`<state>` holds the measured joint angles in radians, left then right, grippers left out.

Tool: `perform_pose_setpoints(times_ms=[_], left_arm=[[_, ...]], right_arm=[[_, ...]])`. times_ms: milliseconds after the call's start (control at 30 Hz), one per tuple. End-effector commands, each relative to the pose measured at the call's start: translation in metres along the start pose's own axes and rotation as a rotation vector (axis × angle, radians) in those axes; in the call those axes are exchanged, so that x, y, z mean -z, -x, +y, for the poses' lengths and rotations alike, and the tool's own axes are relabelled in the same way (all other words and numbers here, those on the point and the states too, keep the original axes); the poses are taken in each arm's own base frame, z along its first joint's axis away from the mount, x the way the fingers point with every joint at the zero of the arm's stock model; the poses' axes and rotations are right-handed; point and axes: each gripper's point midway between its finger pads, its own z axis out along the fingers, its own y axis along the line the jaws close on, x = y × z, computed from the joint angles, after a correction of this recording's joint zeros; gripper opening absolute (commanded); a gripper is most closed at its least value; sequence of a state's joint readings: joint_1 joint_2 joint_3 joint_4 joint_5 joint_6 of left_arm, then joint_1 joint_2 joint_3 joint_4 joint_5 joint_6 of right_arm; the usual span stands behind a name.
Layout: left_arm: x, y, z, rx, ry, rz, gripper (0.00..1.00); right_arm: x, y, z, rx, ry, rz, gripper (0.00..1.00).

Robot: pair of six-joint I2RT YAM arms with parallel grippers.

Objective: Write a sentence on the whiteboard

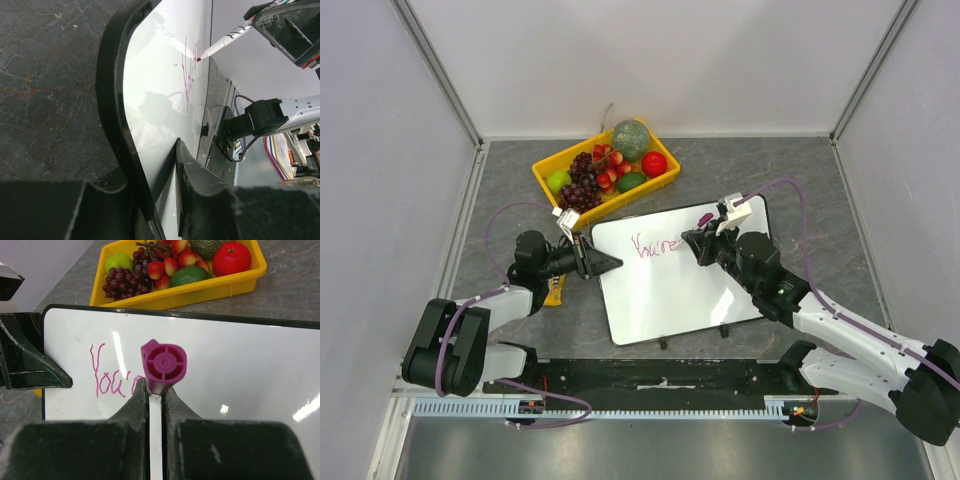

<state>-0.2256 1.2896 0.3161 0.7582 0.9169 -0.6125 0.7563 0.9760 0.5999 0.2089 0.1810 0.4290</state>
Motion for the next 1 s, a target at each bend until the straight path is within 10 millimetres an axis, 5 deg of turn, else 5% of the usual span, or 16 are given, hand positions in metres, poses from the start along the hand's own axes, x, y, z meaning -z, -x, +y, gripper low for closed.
perform_pose_setpoints(times_ms=[0, 700, 967], left_arm=[[-0.001, -0.017, 0.02, -0.118, 0.054, 0.042, 0.02], [-0.001, -0.018, 0.02, -0.116, 0.055, 0.043, 0.02], [0.0, -0.017, 0.02, -0.118, 0.055, 0.041, 0.02]], right_arm=[[0.006, -0.012, -0.013, 0.015, -0.046, 0.031, 0.0], [0.001, 0.017, -0.018, 0.012, -0.11, -0.038, 0.0], [0.01, 0.041, -0.002, -0.016, -0.036, -0.098, 0.0]])
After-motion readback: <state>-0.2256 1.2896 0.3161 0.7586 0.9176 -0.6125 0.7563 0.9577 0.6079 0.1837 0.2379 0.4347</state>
